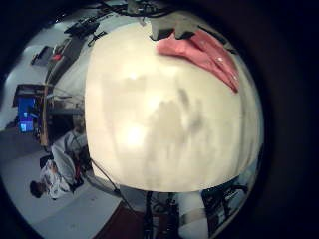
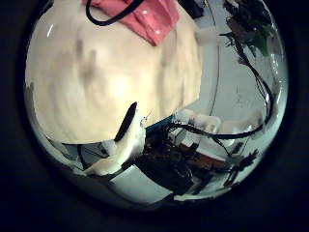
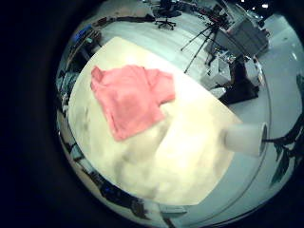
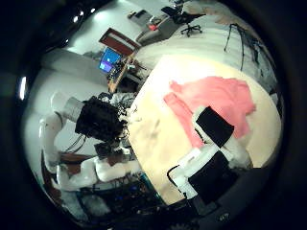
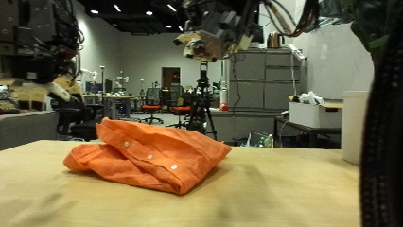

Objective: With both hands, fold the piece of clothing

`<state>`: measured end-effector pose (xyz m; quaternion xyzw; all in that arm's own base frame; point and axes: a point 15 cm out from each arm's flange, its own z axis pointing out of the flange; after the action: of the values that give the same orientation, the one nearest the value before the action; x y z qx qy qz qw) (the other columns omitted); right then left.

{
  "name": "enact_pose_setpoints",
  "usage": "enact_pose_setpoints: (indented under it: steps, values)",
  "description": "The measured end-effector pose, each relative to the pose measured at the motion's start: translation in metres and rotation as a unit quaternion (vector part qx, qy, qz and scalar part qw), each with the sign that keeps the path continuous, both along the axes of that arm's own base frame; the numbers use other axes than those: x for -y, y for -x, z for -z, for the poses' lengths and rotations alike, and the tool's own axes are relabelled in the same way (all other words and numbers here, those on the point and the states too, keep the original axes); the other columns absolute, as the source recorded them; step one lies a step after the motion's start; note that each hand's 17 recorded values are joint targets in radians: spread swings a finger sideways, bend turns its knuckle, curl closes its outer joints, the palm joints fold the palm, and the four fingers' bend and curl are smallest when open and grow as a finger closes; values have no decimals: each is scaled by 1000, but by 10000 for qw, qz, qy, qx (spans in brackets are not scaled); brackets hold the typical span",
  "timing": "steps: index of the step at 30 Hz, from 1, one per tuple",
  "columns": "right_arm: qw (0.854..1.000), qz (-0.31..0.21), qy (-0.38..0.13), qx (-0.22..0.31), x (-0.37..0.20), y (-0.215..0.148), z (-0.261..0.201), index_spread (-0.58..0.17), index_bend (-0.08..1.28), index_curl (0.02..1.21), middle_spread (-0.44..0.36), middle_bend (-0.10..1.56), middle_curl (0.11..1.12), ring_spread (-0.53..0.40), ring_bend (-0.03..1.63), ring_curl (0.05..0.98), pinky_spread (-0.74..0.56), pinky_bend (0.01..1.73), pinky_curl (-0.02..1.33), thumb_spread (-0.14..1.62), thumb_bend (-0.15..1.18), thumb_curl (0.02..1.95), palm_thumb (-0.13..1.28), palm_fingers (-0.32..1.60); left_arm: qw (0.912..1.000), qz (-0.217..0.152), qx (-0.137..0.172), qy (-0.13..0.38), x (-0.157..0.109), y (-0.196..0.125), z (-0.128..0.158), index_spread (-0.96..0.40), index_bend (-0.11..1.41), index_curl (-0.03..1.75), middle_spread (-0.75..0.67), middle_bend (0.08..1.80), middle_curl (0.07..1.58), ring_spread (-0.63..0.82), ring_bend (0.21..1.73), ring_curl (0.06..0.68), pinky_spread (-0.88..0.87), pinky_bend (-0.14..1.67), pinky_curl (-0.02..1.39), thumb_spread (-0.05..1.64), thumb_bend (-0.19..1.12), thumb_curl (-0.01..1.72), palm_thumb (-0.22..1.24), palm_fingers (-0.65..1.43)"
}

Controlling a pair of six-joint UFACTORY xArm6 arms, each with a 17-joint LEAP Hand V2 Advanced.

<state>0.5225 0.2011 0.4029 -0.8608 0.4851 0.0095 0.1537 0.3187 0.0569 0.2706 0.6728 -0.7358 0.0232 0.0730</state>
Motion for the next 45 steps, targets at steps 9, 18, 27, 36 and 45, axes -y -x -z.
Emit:
enact_pose_setpoints:
  steps: [9, 18, 27, 36, 45]
  values:
    - [9912, 346, 950, -852, 74, 33, 33, -300, 371, 472, 37, 450, 346, 175, 442, 212, 330, 450, 205, 1262, -16, 603, 903, 74, 9929, 1155, 243, -156, 74, -66, 33, 111, 171, 349, 279, 170, 286, 520, 358, 245, 509, 209, 309, 1241, -14, 266, 413, 9]
    - [9842, 406, 1115, -1311, 92, 63, 64, -284, 307, 429, 73, 356, 327, 189, 338, 195, 310, 333, 214, 1304, -7, 601, 863, 118, 9865, 1503, 17, -652, 85, -125, 89, 123, 171, 341, 321, 160, 259, 534, 353, 239, 507, 213, 315, 1261, -13, 262, 409, -47]
    - [9813, 391, 1158, -1490, 94, 79, 79, -281, 261, 410, 79, 289, 321, 191, 264, 193, 300, 247, 233, 1321, -7, 603, 856, 164, 9841, 1478, -80, -979, 83, -144, 125, 131, 163, 325, 346, 159, 233, 547, 349, 236, 513, 211, 317, 1266, -14, 262, 406, -56]
    - [9808, 417, 1155, -1516, 100, 82, 80, -276, 224, 400, 80, 235, 323, 192, 207, 198, 290, 188, 248, 1338, -6, 601, 862, 202, 9770, 1767, -690, -970, 95, -120, 148, 114, 158, 304, 240, 199, 266, 486, 390, 247, 486, 230, 325, 1274, -13, 259, 401, 26]
    - [9812, 446, 1141, -1490, 105, 81, 77, -272, 215, 401, 81, 216, 333, 192, 187, 201, 289, 176, 246, 1343, -6, 597, 867, 217, 9566, 2265, -1662, -769, 129, -45, 150, 116, 163, 300, 222, 205, 302, 445, 395, 247, 474, 213, 321, 1303, -12, 252, 391, 40]
